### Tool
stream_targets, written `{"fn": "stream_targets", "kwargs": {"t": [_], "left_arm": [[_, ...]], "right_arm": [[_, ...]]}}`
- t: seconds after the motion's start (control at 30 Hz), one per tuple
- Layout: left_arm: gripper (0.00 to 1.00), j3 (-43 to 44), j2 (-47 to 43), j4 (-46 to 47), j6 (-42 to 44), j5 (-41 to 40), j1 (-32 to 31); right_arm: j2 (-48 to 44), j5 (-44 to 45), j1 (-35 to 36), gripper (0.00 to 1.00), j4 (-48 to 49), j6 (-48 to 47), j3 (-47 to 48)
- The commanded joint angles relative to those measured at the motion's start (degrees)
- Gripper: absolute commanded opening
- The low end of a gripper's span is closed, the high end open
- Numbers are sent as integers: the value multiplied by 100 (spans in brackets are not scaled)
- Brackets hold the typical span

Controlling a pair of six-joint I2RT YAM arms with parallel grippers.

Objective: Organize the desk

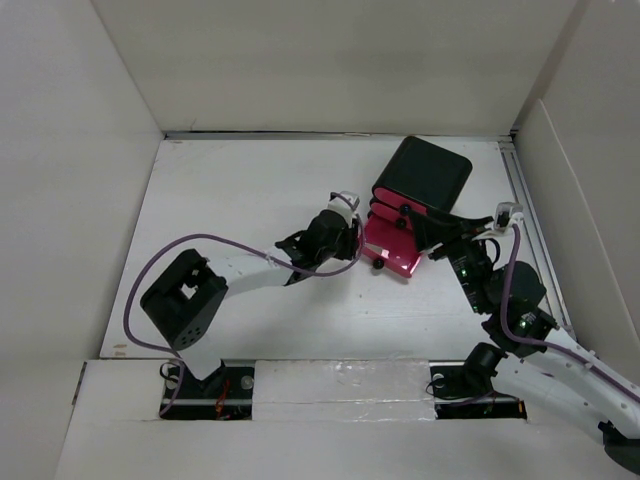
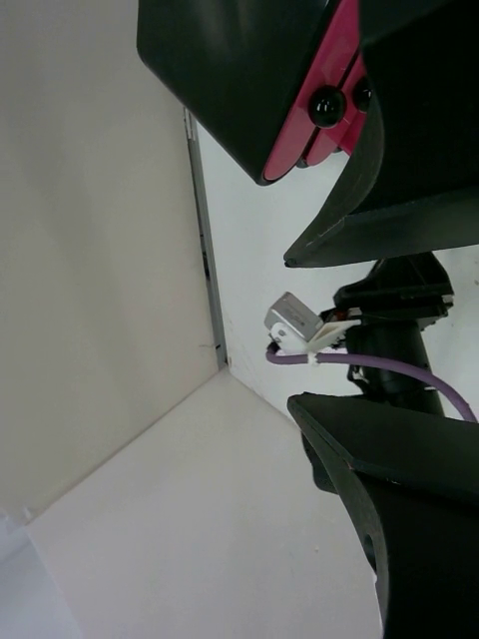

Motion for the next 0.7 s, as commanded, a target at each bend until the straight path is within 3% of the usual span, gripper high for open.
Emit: {"fn": "stream_targets", "kwargs": {"t": [0.0, 0.1, 0.2, 0.23, 0.3, 0.47, 0.53, 0.57, 0.6, 0.67], "left_arm": [[12, 689, 116, 248, -94, 545, -34], [13, 1252, 511, 300, -191, 801, -86], [42, 1849, 907, 117, -95, 1082, -226], [56, 1939, 977, 12, -68, 1039, -279], [64, 2046, 1110, -103, -24, 959, -359], [64, 1616, 804, 63, -42, 591, -359], [50, 1108, 401, 360, -94, 494, -359], [50, 1105, 398, 362, -94, 493, -359], [42, 853, 320, 484, -94, 502, -359], [37, 650, 118, 503, -103, 563, -359]], "right_arm": [[-67, -80, -35, 59, 204, -12, 84], [-102, -80, -35, 59, 186, -12, 93], [-102, -89, -35, 59, 186, -21, 84], [-94, -54, -35, 59, 178, -21, 84], [-102, -45, -35, 59, 151, -29, 93], [-93, -18, -35, 59, 169, -29, 84], [-76, -36, -35, 59, 177, -29, 84], [-76, -36, -35, 59, 178, -29, 84], [-67, -19, -35, 59, 169, -29, 84], [-67, -10, -35, 59, 160, -29, 93]]}}
